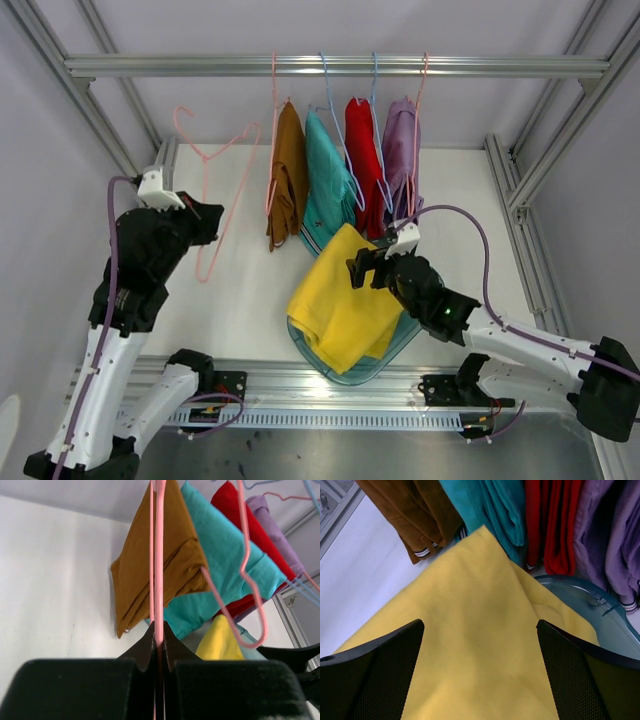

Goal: Remove the trousers from the hanger
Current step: Place the hanger at the clothesline.

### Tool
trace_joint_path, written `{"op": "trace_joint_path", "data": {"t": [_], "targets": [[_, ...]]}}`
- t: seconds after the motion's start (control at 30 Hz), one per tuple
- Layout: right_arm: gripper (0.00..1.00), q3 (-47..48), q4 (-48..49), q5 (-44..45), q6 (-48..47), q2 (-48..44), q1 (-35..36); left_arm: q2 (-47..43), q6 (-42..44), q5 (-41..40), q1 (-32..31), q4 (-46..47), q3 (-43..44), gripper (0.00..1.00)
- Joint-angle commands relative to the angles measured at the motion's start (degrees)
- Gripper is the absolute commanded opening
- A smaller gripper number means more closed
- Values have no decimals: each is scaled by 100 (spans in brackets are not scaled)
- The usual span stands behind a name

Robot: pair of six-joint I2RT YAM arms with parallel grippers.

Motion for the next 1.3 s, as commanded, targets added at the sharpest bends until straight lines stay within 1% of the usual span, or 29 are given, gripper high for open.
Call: {"op": "trace_joint_path", "data": {"t": [0.0,0.03,0.07,0.1,0.17,0.23,0.37,0.43,0.6,0.67,0.93,0.97,1.0,1.1,1.27], "targets": [[99,-495,1132,-486,449,-71,-378,349,284,-530,-232,-213,870,0],[100,-689,1482,-706,616,-133,-474,594,398,-661,-267,-284,1151,1],[100,-882,1633,-995,670,-281,-554,710,443,-740,-355,-389,1258,0],[100,-1223,1861,-1068,731,-370,-694,815,487,-811,-382,-425,1468,1],[100,-1507,1986,-1278,802,-554,-922,1123,549,-908,-408,-521,1864,0],[99,-1543,1978,-1541,802,-582,-1072,1395,593,-952,-417,-522,2058,1],[100,-1622,2126,-1736,776,-433,-1178,1870,698,-899,-426,-460,2427,1],[99,-1666,2302,-1815,802,-275,-1240,2203,759,-899,-452,-522,2638,0],[100,-1675,2689,-2079,767,199,-1319,2556,909,-1048,-496,-381,2999,0],[99,-1605,2690,-2202,697,490,-1398,2705,900,-1058,-496,-390,3183,1],[99,-1561,3242,-2501,749,1288,-1600,2961,865,-1022,-505,-241,3350,0],[99,-1552,3296,-2684,775,1386,-1609,3057,891,-1048,-531,-267,3394,0],[100,-1535,3357,-2721,793,1483,-1618,3118,918,-1075,-540,-311,3612,0],[100,-1464,3568,-2879,837,1852,-1627,3399,1023,-1127,-602,-539,3842,0],[100,-1411,3770,-3089,785,2195,-1635,3497,1085,-1207,-610,-382,3527,0]]}}
